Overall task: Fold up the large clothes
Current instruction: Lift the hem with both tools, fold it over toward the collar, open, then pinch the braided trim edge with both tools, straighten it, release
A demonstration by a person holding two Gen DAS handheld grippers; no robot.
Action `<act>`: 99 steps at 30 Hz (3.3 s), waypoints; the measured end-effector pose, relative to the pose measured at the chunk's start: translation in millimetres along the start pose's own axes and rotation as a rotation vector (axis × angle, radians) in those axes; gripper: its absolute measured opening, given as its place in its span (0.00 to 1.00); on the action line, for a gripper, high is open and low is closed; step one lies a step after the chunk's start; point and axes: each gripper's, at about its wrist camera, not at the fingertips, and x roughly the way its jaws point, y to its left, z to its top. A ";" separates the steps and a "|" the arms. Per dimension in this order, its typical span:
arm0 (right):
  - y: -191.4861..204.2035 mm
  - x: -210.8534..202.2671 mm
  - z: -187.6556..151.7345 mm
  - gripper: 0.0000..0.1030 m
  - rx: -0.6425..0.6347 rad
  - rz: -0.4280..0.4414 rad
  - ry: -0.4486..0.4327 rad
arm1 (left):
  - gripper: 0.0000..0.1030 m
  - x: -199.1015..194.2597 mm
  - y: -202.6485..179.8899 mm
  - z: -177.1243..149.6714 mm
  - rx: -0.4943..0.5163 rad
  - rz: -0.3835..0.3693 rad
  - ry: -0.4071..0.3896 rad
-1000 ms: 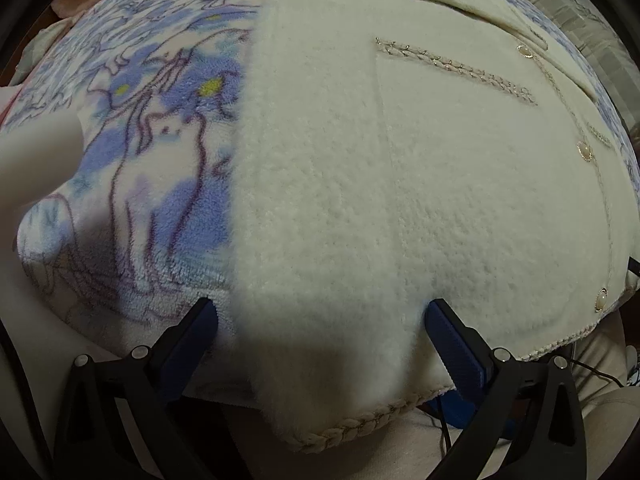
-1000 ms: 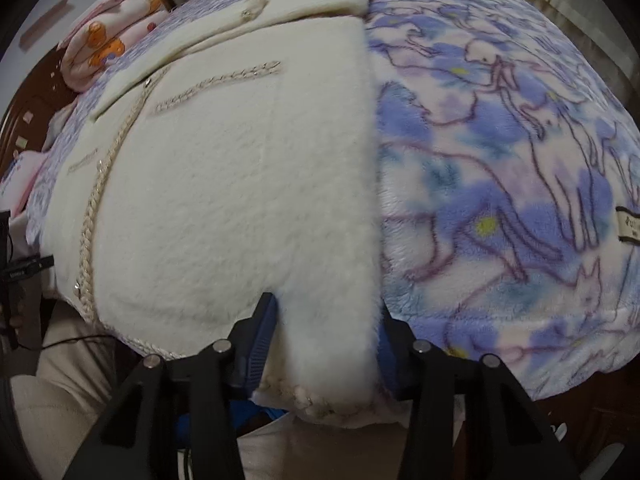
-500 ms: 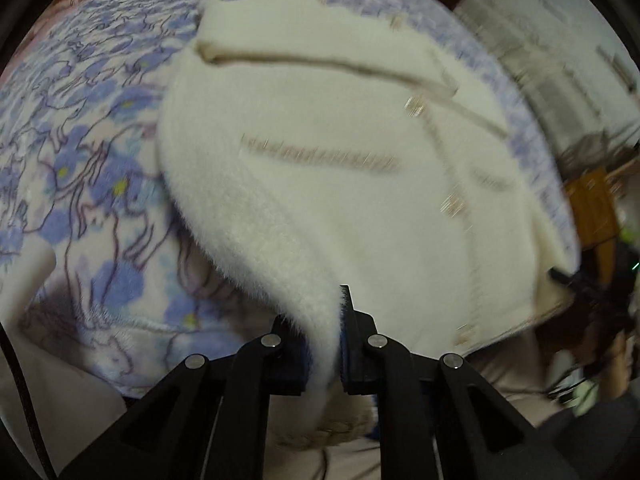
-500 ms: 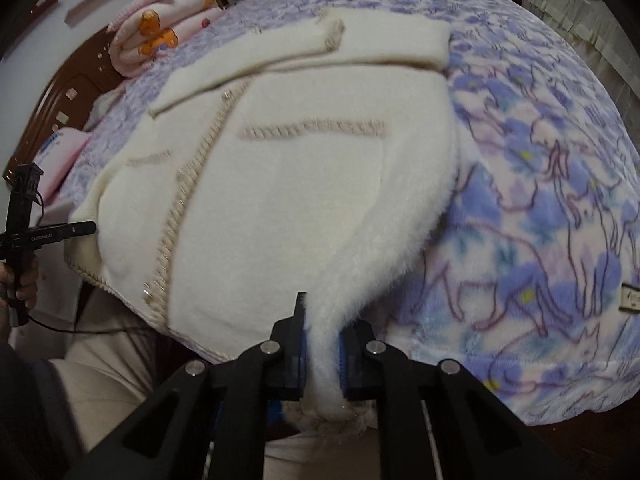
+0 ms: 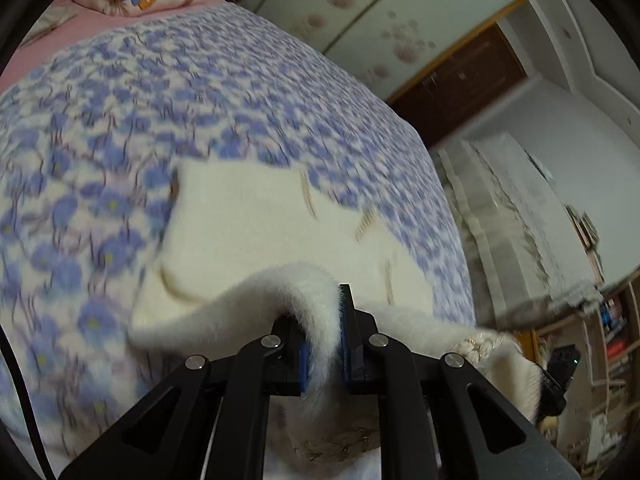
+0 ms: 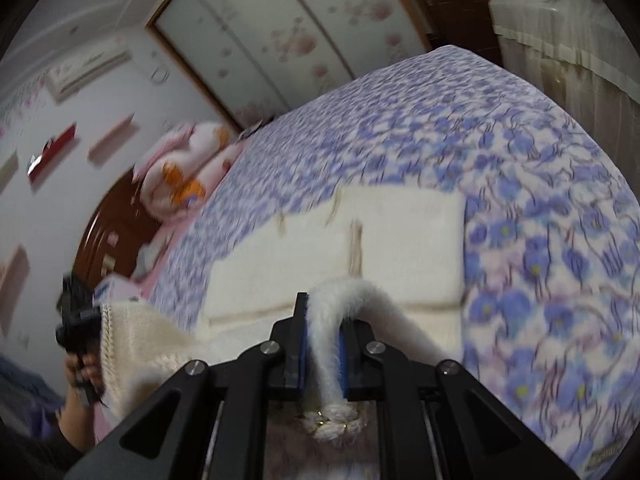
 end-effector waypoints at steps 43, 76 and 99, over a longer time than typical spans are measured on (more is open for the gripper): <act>-65.0 192.9 73.2 0.06 -0.130 -0.438 -0.010 | 0.06 199.7 33.6 108.7 0.402 0.421 0.011; -39.7 243.6 102.6 0.26 -0.088 -0.608 0.032 | 0.51 218.8 54.1 121.0 0.266 0.564 -0.071; -16.4 312.0 59.3 0.20 -0.217 -0.677 0.114 | 0.53 283.2 14.6 73.8 0.440 0.574 -0.021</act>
